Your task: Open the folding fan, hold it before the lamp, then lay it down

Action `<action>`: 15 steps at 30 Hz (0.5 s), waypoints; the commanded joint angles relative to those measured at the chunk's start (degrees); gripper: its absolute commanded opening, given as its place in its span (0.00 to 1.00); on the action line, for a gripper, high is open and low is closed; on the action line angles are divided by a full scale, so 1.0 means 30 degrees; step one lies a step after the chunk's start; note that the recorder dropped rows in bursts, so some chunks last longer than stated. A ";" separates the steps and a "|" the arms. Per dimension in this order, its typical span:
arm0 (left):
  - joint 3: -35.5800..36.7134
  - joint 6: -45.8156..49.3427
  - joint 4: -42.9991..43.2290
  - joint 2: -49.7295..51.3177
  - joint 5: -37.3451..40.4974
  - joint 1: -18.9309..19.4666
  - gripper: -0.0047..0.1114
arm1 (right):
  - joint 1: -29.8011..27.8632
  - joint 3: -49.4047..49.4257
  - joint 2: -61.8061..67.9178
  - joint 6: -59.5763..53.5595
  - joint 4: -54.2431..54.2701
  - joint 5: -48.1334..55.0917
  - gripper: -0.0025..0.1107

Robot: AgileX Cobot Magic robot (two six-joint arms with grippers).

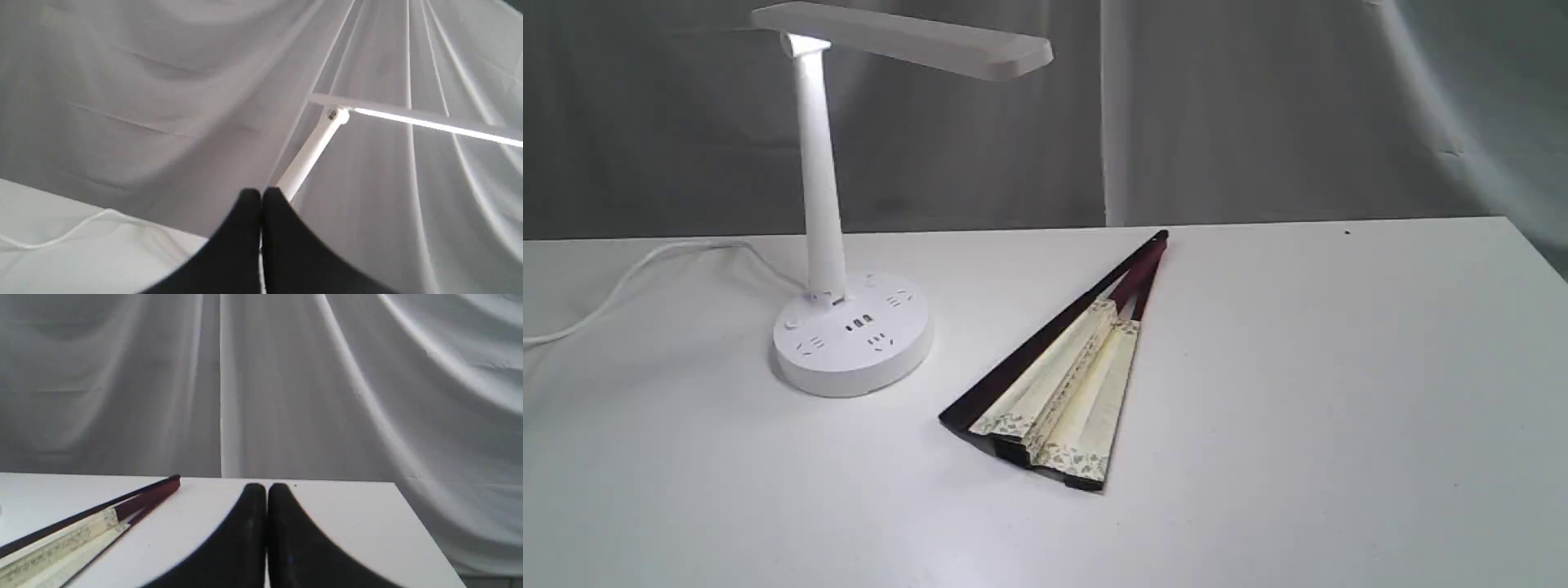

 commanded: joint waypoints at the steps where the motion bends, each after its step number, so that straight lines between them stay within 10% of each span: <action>1: 0.0087 -0.1682 -0.0197 -0.0044 -0.1554 0.0057 0.04 | 0.0013 0.0074 -0.0102 0.0016 0.0129 -0.1345 0.02; 15: -0.3725 -0.2257 0.0558 -0.0044 0.6666 0.0057 0.04 | 0.0013 -0.2573 -0.0102 -0.0026 0.3054 0.1667 0.02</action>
